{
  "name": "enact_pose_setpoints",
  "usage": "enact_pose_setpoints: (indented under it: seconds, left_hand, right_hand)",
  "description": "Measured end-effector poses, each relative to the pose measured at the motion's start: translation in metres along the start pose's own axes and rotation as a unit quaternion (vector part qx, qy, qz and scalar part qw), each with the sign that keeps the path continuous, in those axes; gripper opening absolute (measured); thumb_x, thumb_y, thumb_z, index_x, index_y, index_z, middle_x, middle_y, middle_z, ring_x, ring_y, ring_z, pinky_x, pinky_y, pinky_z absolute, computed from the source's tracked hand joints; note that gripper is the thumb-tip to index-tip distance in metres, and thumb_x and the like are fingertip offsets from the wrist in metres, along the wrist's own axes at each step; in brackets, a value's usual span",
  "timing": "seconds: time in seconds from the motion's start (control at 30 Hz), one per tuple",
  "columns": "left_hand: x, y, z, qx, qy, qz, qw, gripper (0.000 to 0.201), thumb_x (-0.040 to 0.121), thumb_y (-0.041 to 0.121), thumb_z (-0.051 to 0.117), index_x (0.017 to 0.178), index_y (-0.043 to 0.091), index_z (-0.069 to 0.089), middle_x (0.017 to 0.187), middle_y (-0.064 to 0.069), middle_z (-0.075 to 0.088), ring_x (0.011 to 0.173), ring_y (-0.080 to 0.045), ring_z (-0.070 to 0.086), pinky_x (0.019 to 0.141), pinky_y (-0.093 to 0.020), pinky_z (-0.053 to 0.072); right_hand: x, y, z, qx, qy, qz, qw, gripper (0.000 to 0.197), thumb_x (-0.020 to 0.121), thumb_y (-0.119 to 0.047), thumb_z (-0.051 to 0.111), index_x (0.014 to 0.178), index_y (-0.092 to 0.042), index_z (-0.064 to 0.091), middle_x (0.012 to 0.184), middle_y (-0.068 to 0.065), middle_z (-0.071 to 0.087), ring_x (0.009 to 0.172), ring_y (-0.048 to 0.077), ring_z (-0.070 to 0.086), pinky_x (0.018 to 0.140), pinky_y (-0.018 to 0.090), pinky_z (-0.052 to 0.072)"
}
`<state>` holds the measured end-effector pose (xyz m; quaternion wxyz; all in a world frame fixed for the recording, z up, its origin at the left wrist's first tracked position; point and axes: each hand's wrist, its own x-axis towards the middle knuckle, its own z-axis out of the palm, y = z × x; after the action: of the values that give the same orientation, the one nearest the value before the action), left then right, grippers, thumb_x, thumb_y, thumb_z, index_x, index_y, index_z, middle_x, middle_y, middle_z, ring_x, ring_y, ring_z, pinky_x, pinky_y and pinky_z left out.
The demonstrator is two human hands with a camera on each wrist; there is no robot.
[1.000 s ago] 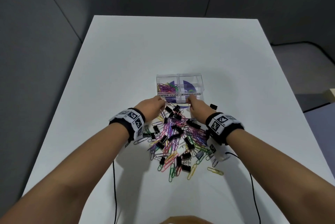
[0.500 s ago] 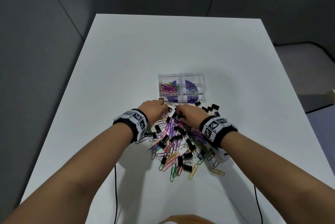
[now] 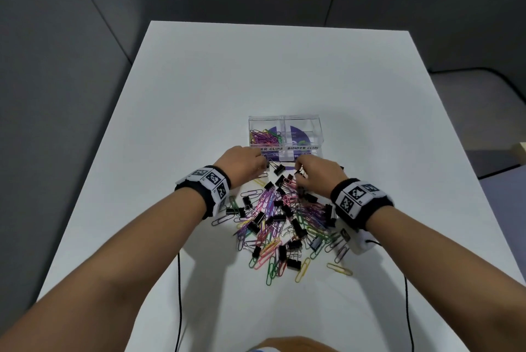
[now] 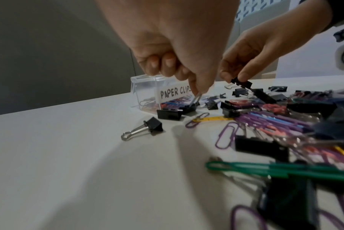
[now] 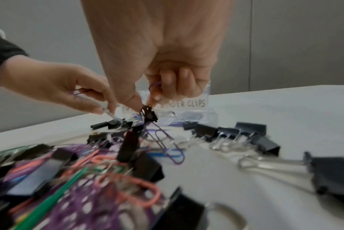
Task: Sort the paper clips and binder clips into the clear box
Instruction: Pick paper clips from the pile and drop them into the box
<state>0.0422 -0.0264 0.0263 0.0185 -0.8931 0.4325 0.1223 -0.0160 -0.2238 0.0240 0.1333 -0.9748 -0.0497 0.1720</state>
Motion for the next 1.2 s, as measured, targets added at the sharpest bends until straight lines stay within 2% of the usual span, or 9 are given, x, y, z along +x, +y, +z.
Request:
enact_pose_setpoints:
  seconds: [0.2, 0.27, 0.5, 0.63, 0.8, 0.93, 1.03, 1.1, 1.2]
  left_hand:
    - [0.000, -0.004, 0.000, -0.015, 0.015, -0.029, 0.999, 0.030, 0.096, 0.014, 0.043, 0.124, 0.015, 0.056, 0.120, -0.006, 0.060, 0.101, -0.027, 0.060, 0.077, -0.034, 0.046]
    - [-0.003, -0.006, 0.006, -0.033, -0.003, -0.046, 0.998, 0.039, 0.091, 0.009, 0.046, 0.129, 0.018, 0.050, 0.122, -0.005, 0.058, 0.100, -0.027, 0.060, 0.077, -0.034, 0.046]
    - [-0.006, -0.001, 0.018, -0.049, -0.085, -0.034, 0.995, 0.051, 0.089, 0.034, 0.055, 0.135, 0.017, 0.042, 0.132, -0.004, 0.049, 0.115, -0.024, 0.053, 0.088, -0.034, 0.046]
    - [0.001, 0.003, 0.019, -0.059, -0.087, -0.063, 0.993, 0.037, 0.091, 0.034, 0.056, 0.123, 0.015, 0.053, 0.126, -0.004, 0.054, 0.112, -0.024, 0.055, 0.087, -0.034, 0.045]
    - [0.006, 0.012, 0.020, -0.061, -0.103, -0.080, 0.990, 0.026, 0.093, 0.028, 0.053, 0.111, 0.011, 0.059, 0.119, -0.006, 0.056, 0.106, -0.026, 0.058, 0.084, -0.035, 0.046]
    - [0.006, 0.017, 0.021, -0.037, -0.113, -0.085, 0.989, 0.023, 0.096, 0.019, 0.046, 0.113, 0.006, 0.056, 0.119, -0.011, 0.055, 0.106, -0.029, 0.058, 0.083, -0.037, 0.047]
    - [0.001, 0.018, 0.027, -0.052, -0.102, -0.088, 0.990, 0.020, 0.096, 0.015, 0.046, 0.112, 0.007, 0.053, 0.119, -0.011, 0.050, 0.099, -0.029, 0.059, 0.076, -0.036, 0.046]
    - [-0.003, 0.017, 0.028, -0.071, -0.079, -0.096, 0.990, 0.016, 0.095, 0.014, 0.046, 0.108, 0.008, 0.053, 0.117, -0.010, 0.050, 0.094, -0.029, 0.060, 0.073, -0.036, 0.048]
    - [-0.006, 0.017, 0.027, -0.092, -0.060, -0.107, 0.988, 0.015, 0.095, 0.013, 0.045, 0.107, 0.009, 0.053, 0.113, -0.008, 0.055, 0.095, -0.027, 0.059, 0.074, -0.035, 0.047]
  right_hand:
    - [-0.001, 0.021, -0.012, -0.017, -0.047, 0.061, 0.997, 0.020, 0.088, -0.024, 0.051, 0.103, -0.012, 0.055, 0.105, 0.004, 0.062, 0.087, 0.025, 0.058, 0.066, 0.029, 0.038]
    - [-0.003, 0.021, -0.008, -0.021, -0.054, 0.048, 0.997, 0.021, 0.089, -0.025, 0.049, 0.104, -0.013, 0.056, 0.111, 0.004, 0.059, 0.082, 0.022, 0.054, 0.066, 0.029, 0.039]
    - [0.001, -0.011, 0.010, -0.062, -0.058, -0.015, 0.996, 0.027, 0.092, -0.031, 0.049, 0.110, -0.011, 0.052, 0.113, 0.007, 0.056, 0.086, 0.024, 0.057, 0.065, 0.030, 0.041]
    - [0.004, -0.024, 0.019, -0.088, -0.044, 0.005, 0.995, 0.019, 0.092, -0.017, 0.049, 0.108, -0.007, 0.052, 0.111, 0.011, 0.058, 0.096, 0.031, 0.061, 0.071, 0.037, 0.046]
    - [0.001, -0.030, 0.020, -0.115, -0.035, -0.002, 0.993, 0.012, 0.092, -0.003, 0.044, 0.100, -0.009, 0.049, 0.104, 0.011, 0.060, 0.085, 0.030, 0.058, 0.064, 0.033, 0.037]
    - [-0.001, -0.027, 0.020, -0.088, -0.038, 0.002, 0.995, 0.018, 0.089, 0.003, 0.039, 0.087, -0.014, 0.035, 0.089, 0.008, 0.051, 0.075, 0.021, 0.043, 0.063, 0.033, 0.035]
    - [-0.002, -0.023, 0.019, -0.042, -0.053, -0.008, 0.998, 0.007, 0.092, -0.005, 0.046, 0.096, -0.010, 0.048, 0.103, 0.009, 0.061, 0.085, 0.026, 0.056, 0.069, 0.035, 0.043]
    - [-0.002, -0.020, 0.016, 0.016, -0.050, -0.002, 0.999, 0.017, 0.095, -0.013, 0.046, 0.109, -0.007, 0.053, 0.114, 0.010, 0.059, 0.097, 0.028, 0.059, 0.081, 0.038, 0.049]
    - [-0.006, -0.017, 0.005, 0.080, -0.027, 0.006, 0.996, 0.024, 0.099, -0.018, 0.036, 0.104, -0.004, 0.054, 0.099, 0.007, 0.051, 0.085, 0.023, 0.054, 0.078, 0.034, 0.043]
